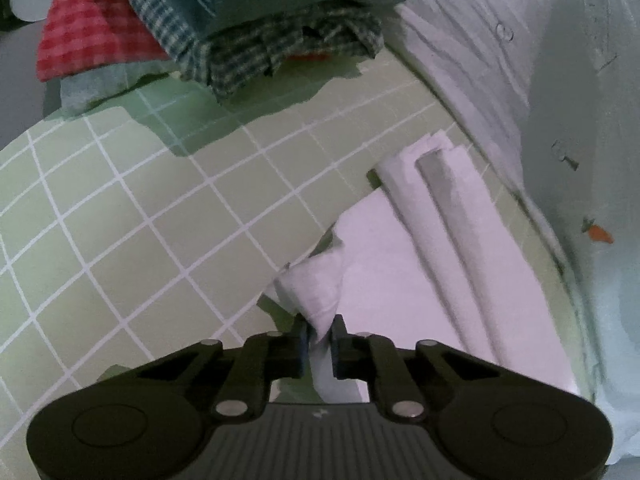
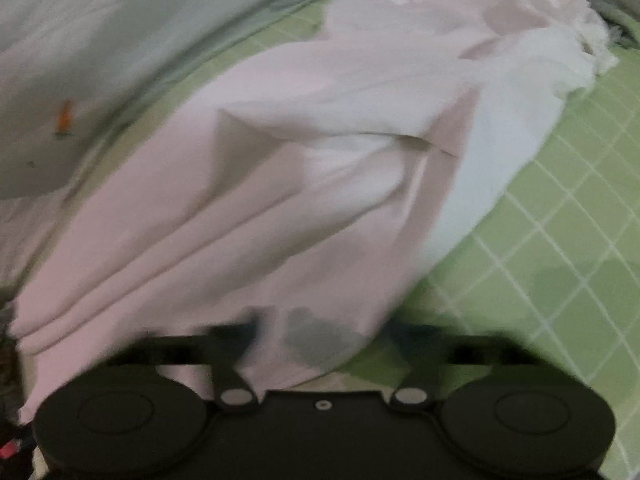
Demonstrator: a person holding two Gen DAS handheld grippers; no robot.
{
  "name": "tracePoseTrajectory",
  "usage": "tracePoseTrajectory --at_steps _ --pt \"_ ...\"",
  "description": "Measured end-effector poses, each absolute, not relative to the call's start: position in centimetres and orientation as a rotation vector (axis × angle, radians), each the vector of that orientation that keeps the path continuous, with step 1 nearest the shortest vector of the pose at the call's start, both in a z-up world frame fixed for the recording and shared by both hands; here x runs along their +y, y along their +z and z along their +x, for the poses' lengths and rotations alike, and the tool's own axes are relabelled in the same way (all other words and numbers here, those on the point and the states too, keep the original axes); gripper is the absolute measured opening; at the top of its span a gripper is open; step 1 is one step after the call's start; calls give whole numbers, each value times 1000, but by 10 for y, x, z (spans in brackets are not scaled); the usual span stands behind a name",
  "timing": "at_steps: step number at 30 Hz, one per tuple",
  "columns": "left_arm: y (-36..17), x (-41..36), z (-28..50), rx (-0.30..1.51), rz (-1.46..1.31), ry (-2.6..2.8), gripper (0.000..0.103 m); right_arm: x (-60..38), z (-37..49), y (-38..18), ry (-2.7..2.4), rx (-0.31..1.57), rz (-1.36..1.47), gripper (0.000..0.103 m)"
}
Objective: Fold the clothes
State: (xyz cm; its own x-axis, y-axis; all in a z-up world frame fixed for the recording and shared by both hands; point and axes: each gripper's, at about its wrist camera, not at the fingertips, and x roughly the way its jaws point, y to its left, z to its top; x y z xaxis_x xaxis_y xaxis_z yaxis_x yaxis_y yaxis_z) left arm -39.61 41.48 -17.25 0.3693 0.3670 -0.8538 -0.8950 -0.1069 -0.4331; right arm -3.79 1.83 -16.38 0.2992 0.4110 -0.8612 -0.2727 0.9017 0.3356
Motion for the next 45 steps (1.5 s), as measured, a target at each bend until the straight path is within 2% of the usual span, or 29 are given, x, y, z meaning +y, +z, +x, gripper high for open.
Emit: tracePoseTrajectory --at_steps 1,2,5,9,12,15,16,17,18,19,20,21,22,23,25,28,33,36,37,39,41,43,44,45 --pt "-169 414 -397 547 -1252 1158 10 14 -38 -162 448 1178 153 4" --pt "-162 414 -398 545 -1243 1152 10 8 -38 -158 445 1172 181 2" --pt "-138 407 -404 533 -1235 1152 3 -11 -42 -140 448 1144 252 2" --pt "-134 397 -408 593 -1200 1168 4 -21 -49 -141 430 1175 228 2" --pt "-160 393 -404 718 -1188 1220 6 -20 -48 -167 376 1270 181 3" --pt "-175 390 -403 788 -1203 1253 17 -19 -46 -167 370 1275 155 8" --pt "-170 390 -402 796 -1169 1263 29 -16 -45 -163 358 1257 124 25" --pt "-166 391 -401 808 -1125 1277 34 -12 -45 -159 349 1235 96 48" --pt "-162 393 -399 816 -1082 1291 48 -9 -45 -156 345 1214 69 57" --pt "-158 394 -398 822 -1041 1303 66 -6 -45 -152 344 1193 48 74" --pt "-153 398 -397 802 -1024 1303 75 -2 -44 -150 345 1170 34 86" --pt "-148 401 -396 781 -1007 1301 88 2 -44 -147 350 1141 23 90" --pt "-143 404 -395 761 -990 1299 94 6 -43 -143 362 1114 11 101" --pt "-139 407 -394 734 -984 1284 96 12 -41 -140 379 1096 -3 103" --pt "-134 414 -387 690 -980 1249 101 17 -40 -135 411 1061 -9 103" --pt "-134 427 -372 633 -1008 1214 101 25 -31 -131 419 1019 95 103" --pt "-142 454 -353 524 -1115 1177 101 28 -11 -144 402 1098 385 103" --pt "-148 469 -344 459 -1178 1160 96 28 1 -152 389 1145 565 103" --pt "-150 474 -341 437 -1198 1154 86 28 5 -155 384 1159 625 102" --pt "-154 483 -333 442 -1198 1151 76 29 13 -161 373 1186 746 95" --pt "-160 491 -326 471 -1180 1150 71 29 20 -166 360 1210 867 69" --pt "-165 500 -320 492 -1173 1153 60 29 28 -172 347 1233 989 55" --pt "-168 504 -317 504 -1173 1157 56 29 32 -174 340 1243 1050 51" --pt "-170 507 -315 517 -1179 1164 46 30 35 -175 333 1243 1064 48"
